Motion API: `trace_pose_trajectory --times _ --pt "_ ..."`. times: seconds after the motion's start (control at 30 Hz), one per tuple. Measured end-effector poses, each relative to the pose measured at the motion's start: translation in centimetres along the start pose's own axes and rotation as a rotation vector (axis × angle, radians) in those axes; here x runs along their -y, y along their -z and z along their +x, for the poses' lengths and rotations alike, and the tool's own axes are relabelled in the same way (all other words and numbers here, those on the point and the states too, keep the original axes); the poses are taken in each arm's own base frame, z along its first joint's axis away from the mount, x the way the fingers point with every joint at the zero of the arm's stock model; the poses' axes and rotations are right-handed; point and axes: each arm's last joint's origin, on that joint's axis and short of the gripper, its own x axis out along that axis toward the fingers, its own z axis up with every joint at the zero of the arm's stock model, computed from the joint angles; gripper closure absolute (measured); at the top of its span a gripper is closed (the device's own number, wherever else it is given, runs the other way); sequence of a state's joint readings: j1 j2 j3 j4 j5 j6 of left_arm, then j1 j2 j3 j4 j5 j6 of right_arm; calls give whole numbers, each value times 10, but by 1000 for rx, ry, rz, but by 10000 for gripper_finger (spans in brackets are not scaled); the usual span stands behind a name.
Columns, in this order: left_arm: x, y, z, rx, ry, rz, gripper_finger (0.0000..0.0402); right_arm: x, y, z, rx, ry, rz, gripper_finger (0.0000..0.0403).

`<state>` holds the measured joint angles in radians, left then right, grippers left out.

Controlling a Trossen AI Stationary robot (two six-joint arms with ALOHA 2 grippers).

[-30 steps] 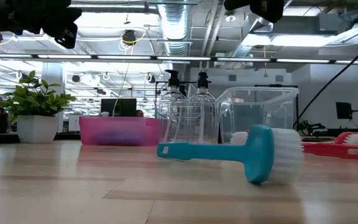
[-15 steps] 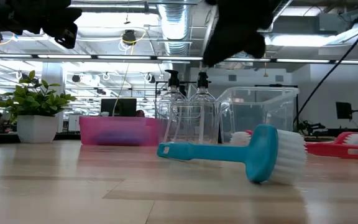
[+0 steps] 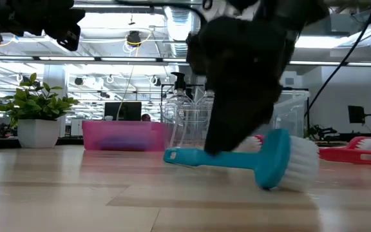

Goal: Pick & Place Kitchen Sink Supplies
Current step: Put the blue dish brush into the right transparent bin

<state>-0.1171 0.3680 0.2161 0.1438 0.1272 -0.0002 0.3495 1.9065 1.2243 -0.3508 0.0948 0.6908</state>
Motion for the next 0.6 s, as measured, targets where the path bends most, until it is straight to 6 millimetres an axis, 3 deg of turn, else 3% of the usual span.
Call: trace_pose_trajectory --times 0.17,0.33,0.47,0.6 --pt "0 0 0 0 0 0 284 2 4 16 -76 -39 10 149" --pt "0 0 0 1 0 0 284 4 7 23 -101 -33 11 145" --pt "0 0 0 3 0 0 284 5 5 21 -96 -34 16 170" --pt "0 0 0 3 0 0 284 7 5 22 -99 -29 20 230"
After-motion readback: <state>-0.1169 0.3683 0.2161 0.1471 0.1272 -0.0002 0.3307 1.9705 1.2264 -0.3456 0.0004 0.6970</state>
